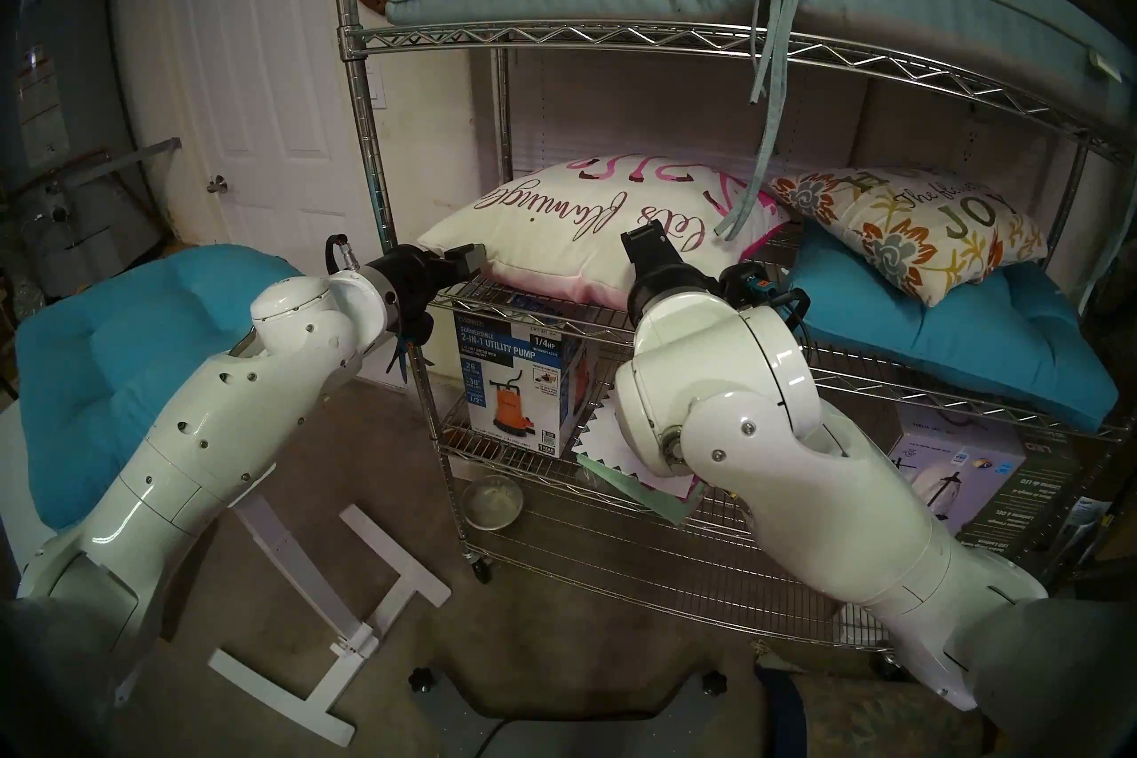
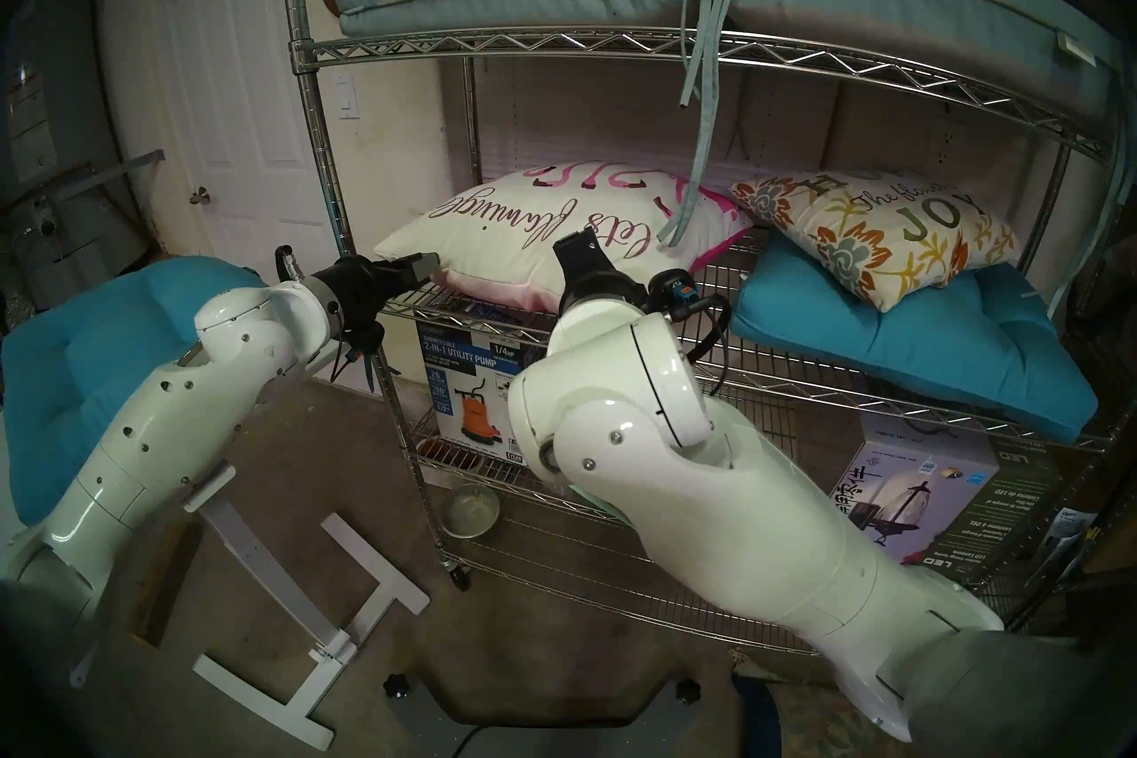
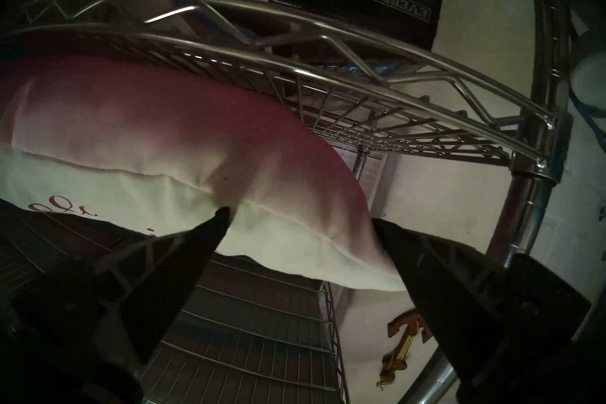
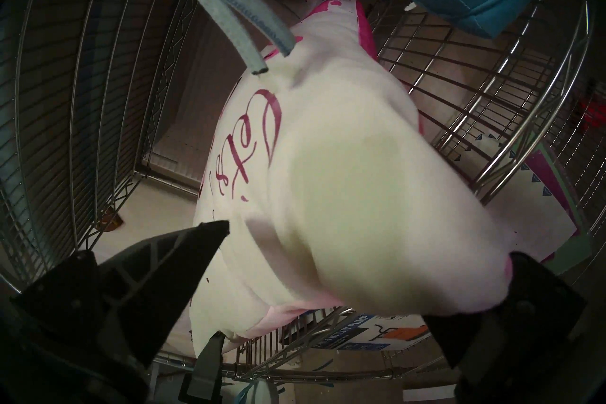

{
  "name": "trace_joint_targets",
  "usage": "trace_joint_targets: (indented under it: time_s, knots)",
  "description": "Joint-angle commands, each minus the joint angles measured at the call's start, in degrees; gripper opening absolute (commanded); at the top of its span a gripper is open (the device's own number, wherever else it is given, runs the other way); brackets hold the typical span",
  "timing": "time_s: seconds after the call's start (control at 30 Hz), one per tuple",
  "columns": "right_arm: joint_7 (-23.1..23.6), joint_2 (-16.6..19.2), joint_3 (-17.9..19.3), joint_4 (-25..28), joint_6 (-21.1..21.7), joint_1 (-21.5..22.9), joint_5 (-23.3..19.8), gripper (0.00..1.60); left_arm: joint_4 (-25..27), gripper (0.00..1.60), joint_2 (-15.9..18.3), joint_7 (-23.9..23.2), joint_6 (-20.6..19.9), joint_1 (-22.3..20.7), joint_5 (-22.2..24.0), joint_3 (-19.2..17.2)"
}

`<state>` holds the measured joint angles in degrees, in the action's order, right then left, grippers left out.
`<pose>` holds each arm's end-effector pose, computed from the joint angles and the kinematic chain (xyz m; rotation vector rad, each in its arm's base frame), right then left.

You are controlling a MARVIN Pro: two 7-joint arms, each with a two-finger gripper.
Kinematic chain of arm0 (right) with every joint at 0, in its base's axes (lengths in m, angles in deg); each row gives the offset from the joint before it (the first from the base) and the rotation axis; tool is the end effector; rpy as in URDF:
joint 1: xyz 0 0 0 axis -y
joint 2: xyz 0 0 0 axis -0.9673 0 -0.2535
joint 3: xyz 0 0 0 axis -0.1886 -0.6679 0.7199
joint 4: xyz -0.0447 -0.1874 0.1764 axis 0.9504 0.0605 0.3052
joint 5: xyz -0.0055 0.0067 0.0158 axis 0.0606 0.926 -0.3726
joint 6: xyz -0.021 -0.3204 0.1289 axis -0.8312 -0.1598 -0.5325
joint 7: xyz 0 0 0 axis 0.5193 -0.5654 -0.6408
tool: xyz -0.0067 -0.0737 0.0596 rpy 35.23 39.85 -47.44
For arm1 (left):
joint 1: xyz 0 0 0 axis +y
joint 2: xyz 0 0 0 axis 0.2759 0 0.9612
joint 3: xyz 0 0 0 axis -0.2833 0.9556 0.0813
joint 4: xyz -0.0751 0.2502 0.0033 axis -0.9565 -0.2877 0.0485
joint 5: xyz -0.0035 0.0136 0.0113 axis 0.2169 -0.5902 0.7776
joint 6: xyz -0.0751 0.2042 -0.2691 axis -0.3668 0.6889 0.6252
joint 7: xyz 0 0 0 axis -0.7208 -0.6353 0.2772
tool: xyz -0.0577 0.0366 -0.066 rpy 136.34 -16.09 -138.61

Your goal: Put cushion on the shelf

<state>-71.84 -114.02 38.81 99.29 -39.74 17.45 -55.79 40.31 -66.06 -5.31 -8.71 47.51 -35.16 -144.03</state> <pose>0.3591 0.1681 -0.0411 -1.7230 1.1160 -1.4733 0.5119 0.0184 -0.1068 0.0393 1.6698 -0.4782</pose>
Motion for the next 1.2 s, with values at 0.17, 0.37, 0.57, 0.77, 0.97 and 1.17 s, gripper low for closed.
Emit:
trace_joint_targets:
  time_s: [0.17,0.37,0.57,0.77,0.97,1.17]
  knots:
    - [-2.1,-0.8,0.2,0.8,0.1,0.1,0.4,1.60,3.0,1.60,-0.5,-3.9,-1.1,0.7,0.7,-1.8]
    - [-2.2,-1.1,0.1,0.8,0.1,0.0,0.7,1.60,5.7,1.60,-0.4,-7.8,-1.1,2.7,1.1,-2.2]
    - [-2.1,-1.4,0.0,0.7,0.1,-0.2,0.9,1.60,10.6,1.60,0.8,-10.6,-1.0,6.0,2.6,-3.6]
    - [-1.9,-1.9,-0.2,0.7,0.2,-0.2,1.1,1.60,14.6,1.60,2.1,-12.2,-1.4,9.2,4.2,-5.5]
    - [-2.1,-2.6,-0.5,1.5,0.2,-0.2,1.4,1.60,20.1,1.60,4.5,-12.9,-1.3,13.4,6.5,-8.5]
    - [-3.6,-2.4,-0.6,4.1,0.5,-0.6,2.1,1.60,24.1,1.60,6.9,-13.0,-1.5,16.8,7.8,-11.5]
